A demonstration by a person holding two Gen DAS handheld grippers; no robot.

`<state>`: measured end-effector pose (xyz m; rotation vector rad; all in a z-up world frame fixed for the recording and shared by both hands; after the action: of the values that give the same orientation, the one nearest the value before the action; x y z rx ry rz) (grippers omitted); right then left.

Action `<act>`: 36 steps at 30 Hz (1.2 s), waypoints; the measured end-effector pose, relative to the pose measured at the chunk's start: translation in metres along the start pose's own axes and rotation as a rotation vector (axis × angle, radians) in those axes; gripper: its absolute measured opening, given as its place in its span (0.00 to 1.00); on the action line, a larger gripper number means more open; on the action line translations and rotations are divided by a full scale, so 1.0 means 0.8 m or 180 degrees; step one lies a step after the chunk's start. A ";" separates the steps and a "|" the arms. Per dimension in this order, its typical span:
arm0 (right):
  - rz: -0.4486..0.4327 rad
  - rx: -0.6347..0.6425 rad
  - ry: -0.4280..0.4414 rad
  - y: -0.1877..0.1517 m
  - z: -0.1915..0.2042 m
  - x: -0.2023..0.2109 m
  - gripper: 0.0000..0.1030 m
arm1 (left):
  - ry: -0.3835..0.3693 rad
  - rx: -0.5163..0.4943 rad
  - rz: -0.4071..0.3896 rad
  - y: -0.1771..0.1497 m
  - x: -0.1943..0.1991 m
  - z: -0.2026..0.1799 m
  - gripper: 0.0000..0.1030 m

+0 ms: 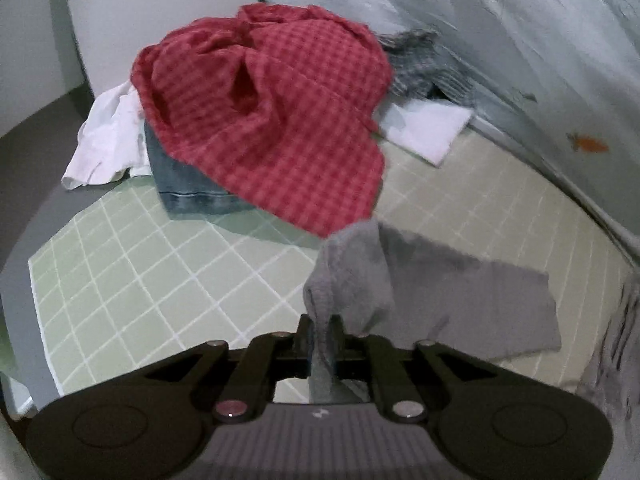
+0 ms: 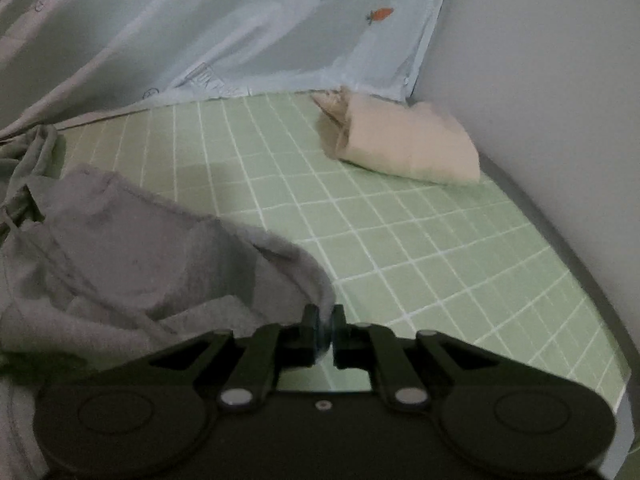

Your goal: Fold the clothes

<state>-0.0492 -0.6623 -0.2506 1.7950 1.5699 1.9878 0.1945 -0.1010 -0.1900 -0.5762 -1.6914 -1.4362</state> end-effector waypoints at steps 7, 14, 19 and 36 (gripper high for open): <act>-0.0365 0.0019 0.0010 0.043 0.029 0.023 0.80 | -0.0121 -0.0185 -0.0341 0.026 0.030 -0.035 0.56; -0.0427 0.0195 0.0647 0.091 0.114 0.019 0.92 | -0.0627 -0.0589 -0.0430 0.034 0.038 -0.123 0.67; -0.0377 0.0538 0.1109 0.112 0.197 0.007 0.92 | -0.1085 -0.0980 -0.0136 0.013 0.015 -0.204 0.67; 0.0232 0.1072 0.1975 0.132 0.379 -0.089 0.22 | -0.1457 -0.1747 0.0403 -0.044 -0.098 -0.391 0.08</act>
<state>0.2639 -0.5673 -0.2856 1.3938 2.1347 2.6202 0.3020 -0.3959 -0.2714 -1.3751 -1.5395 -1.7737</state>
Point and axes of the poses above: each gripper's, at about its wrist camera, not at the fingertips, and x roughly against the way its jaws point, z to its left, y to its top, the point moved 6 cm from there along -x, roughly the way its jaws point, and after that the axes turned 1 degree about -x, right-handed, at the moved point
